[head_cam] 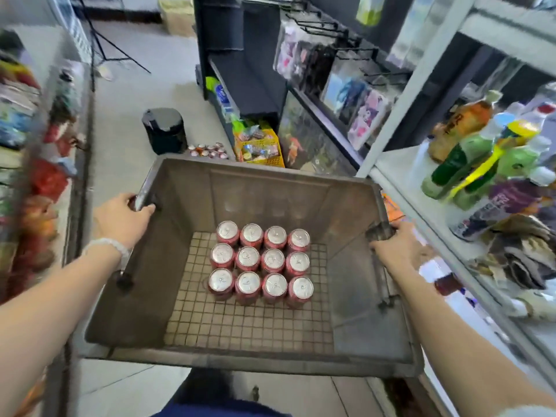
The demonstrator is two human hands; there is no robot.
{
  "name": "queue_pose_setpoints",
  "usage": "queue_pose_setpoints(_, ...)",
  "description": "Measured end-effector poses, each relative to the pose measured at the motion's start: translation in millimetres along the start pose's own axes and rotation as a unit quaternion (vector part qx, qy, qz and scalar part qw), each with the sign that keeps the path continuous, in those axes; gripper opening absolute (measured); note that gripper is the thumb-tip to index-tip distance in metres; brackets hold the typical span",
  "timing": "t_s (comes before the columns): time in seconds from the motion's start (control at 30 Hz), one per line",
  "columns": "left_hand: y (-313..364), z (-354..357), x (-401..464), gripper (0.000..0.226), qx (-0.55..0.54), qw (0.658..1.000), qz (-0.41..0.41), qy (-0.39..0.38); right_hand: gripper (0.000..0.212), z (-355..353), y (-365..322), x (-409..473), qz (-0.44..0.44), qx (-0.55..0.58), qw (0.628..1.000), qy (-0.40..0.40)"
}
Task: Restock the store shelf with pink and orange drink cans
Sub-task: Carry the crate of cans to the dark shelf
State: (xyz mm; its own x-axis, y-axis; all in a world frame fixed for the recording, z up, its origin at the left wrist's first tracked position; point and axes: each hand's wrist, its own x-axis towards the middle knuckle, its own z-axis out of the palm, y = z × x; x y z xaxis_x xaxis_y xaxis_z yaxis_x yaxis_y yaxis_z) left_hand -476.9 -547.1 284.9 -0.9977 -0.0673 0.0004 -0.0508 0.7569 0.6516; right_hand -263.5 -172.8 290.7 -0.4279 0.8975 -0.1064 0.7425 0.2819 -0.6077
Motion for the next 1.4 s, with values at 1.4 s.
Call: queue_pose_setpoints(1.4,-153.0,-51.1,730.3,0.048,0.062,0.963,-0.245,0.094,0.058,557.7,-686.2,293.5,-0.148,-0.058,0.973,-0.166)
